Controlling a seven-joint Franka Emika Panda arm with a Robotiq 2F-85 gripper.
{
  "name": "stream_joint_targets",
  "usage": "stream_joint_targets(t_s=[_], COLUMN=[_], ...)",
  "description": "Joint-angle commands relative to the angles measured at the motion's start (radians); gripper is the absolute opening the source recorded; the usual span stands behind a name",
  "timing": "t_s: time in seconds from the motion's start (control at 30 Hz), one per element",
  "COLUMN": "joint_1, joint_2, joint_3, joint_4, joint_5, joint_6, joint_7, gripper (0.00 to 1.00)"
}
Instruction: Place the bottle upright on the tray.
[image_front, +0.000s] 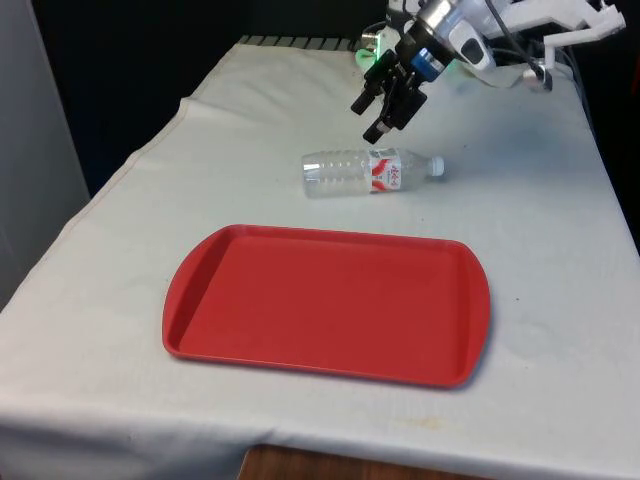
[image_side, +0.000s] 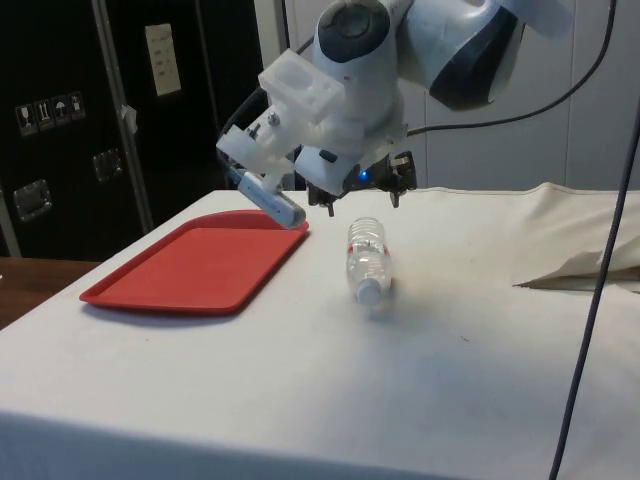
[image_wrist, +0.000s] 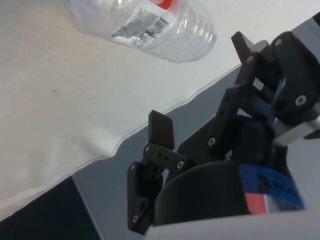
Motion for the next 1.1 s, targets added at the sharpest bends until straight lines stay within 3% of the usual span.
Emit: stream_joint_targets(t_s=[0.0, 0.03, 0.07, 0.13, 0.33, 0.37, 0.4, 0.63, 0.67, 0.7, 0.93, 0.97, 1.0, 1.07], joint_1=[0.007, 0.000, 0.007, 0.009, 0.010, 0.005, 0.011, 0.014, 0.008, 0.015, 0.018, 0.012, 0.019, 0.020], joint_2=[0.006, 0.002, 0.008, 0.020, 0.048, 0.048, 0.053, 0.086, 0.080, 0.094, 0.125, 0.122, 0.129, 0.143], joint_3=[0.005, 0.005, 0.009, 0.022, 0.048, 0.049, 0.051, 0.074, 0.073, 0.079, 0.101, 0.101, 0.104, 0.114], joint_4=[0.008, 0.002, 0.009, 0.013, 0.024, 0.020, 0.026, 0.038, 0.032, 0.041, 0.047, 0.044, 0.048, 0.050], joint_5=[-0.023, -0.004, -0.027, -0.040, -0.066, -0.052, -0.072, -0.109, -0.092, -0.119, -0.147, -0.133, -0.151, -0.162], joint_6=[-0.015, -0.007, -0.020, -0.034, -0.058, -0.052, -0.062, -0.093, -0.083, -0.101, -0.137, -0.130, -0.142, -0.159], joint_7=[0.029, 0.008, 0.037, 0.068, 0.129, 0.115, 0.140, 0.217, 0.194, 0.235, 0.299, 0.282, 0.308, 0.335], gripper=[1.00, 1.00, 1.00, 1.00, 1.00, 1.00, 1.00, 1.00, 1.00, 1.00, 1.00, 1.00, 1.00, 1.00])
